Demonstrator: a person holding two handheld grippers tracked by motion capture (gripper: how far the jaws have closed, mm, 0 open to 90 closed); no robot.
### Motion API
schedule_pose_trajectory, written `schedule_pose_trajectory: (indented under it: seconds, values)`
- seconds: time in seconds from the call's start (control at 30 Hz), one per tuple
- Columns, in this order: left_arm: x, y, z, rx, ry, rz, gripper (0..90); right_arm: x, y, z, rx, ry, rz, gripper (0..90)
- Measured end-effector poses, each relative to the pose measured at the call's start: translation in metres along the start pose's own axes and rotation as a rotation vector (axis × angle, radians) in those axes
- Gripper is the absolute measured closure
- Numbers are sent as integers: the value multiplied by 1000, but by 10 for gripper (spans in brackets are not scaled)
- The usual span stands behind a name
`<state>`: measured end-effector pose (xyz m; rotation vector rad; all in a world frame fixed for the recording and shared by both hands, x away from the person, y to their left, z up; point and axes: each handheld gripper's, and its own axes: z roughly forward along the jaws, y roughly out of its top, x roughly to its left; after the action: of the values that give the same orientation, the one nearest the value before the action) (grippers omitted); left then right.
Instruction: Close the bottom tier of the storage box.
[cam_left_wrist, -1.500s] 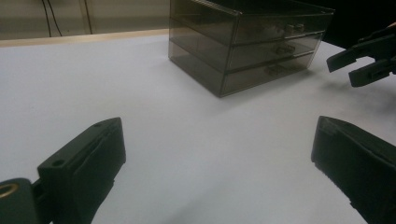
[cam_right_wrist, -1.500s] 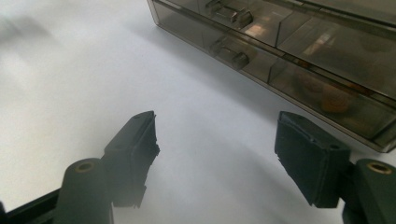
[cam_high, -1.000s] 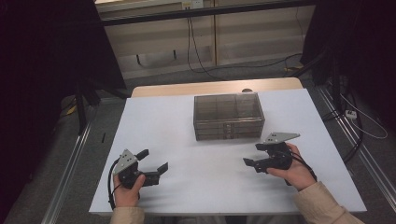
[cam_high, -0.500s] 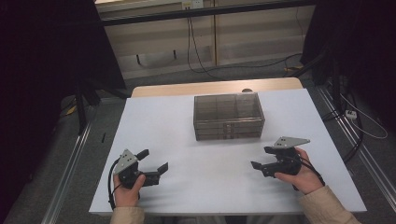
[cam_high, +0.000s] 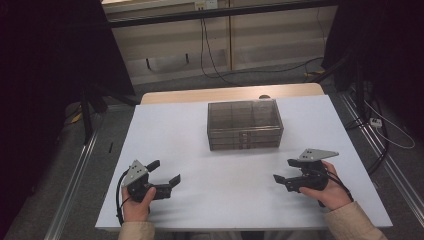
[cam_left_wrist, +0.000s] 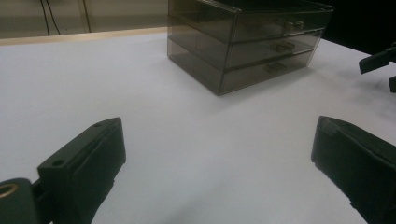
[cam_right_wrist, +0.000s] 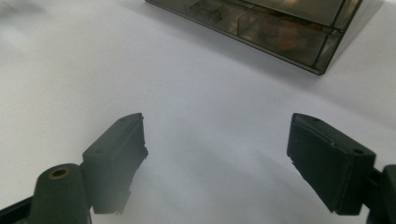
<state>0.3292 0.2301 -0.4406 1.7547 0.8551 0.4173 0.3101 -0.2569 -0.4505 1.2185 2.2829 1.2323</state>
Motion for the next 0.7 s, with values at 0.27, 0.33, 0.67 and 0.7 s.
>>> schedule_pose_trajectory:
  seconds: [0.27, 0.33, 0.67, 0.7]
  values:
    - [0, 0, 0, 4, -1, 2, 31, -1, -5, -4, 1, -1, 9, 187]
    - [0, 0, 0, 3, -2, 2, 31, -1, -6, -5, 3, -3, 12, 187]
    - [0, 0, 0, 2, -4, 2, 31, 2, -9, -9, -4, -4, 10, 184]
    - [0, 0, 0, 2, -4, 2, 31, 2, -10, -10, -4, -3, 9, 183]
